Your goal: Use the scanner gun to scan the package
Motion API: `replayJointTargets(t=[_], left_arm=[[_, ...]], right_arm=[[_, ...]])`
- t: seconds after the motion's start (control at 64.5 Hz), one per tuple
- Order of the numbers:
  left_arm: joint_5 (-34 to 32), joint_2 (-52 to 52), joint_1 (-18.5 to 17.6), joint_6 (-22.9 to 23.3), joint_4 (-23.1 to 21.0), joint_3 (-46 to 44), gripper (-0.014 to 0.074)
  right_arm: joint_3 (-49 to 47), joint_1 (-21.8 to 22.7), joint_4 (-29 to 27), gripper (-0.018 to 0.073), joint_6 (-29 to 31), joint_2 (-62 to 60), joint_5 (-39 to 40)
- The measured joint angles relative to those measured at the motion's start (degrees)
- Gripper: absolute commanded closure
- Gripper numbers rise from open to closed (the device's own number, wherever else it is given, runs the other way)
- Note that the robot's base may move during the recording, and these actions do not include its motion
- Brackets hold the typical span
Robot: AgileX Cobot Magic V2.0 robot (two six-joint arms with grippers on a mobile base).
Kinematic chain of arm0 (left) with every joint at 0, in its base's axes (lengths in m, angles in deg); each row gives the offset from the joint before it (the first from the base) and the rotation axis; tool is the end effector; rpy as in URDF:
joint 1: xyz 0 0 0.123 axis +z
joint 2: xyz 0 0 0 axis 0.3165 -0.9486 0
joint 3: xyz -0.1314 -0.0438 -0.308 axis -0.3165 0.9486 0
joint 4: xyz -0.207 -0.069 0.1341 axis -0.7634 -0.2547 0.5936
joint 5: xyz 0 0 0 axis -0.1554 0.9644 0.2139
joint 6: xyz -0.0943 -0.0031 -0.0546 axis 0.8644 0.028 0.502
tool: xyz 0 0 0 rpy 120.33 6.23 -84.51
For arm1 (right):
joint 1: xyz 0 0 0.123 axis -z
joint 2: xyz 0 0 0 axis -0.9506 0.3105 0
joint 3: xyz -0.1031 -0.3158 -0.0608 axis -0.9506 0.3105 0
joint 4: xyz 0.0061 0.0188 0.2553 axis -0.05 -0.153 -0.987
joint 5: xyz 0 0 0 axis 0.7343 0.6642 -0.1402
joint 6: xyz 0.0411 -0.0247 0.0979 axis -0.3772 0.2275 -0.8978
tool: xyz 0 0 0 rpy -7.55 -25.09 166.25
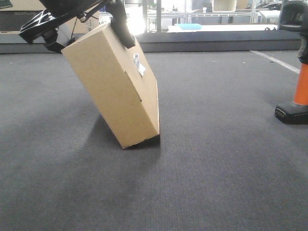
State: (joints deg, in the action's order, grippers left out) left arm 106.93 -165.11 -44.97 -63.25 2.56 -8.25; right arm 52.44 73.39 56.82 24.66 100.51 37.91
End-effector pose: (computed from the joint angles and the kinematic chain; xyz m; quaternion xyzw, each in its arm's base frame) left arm 0.3294 -0.1812 0.3345 -0.0035 0.9411 -0.2143 0.2616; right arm 0.2075 -0.0120 0.2151 0.1001 0.7293 0.0341 0.6759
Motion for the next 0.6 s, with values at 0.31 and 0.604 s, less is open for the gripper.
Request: replayJointTargets(t=[0.31,0.604], left_arm=[[-0.27,0.00,0.00,0.00,0.21,0.00,0.0707],[-1.02,0.00,0.00,0.00,0.54,0.00,0.0707]], right_arm=[[-1.87,0.00,0.60,0.0126,-1.48,1.75,0.83],[-9.62,0.00,-0.05,-0.0004,-1.82,1.87,-9.68]])
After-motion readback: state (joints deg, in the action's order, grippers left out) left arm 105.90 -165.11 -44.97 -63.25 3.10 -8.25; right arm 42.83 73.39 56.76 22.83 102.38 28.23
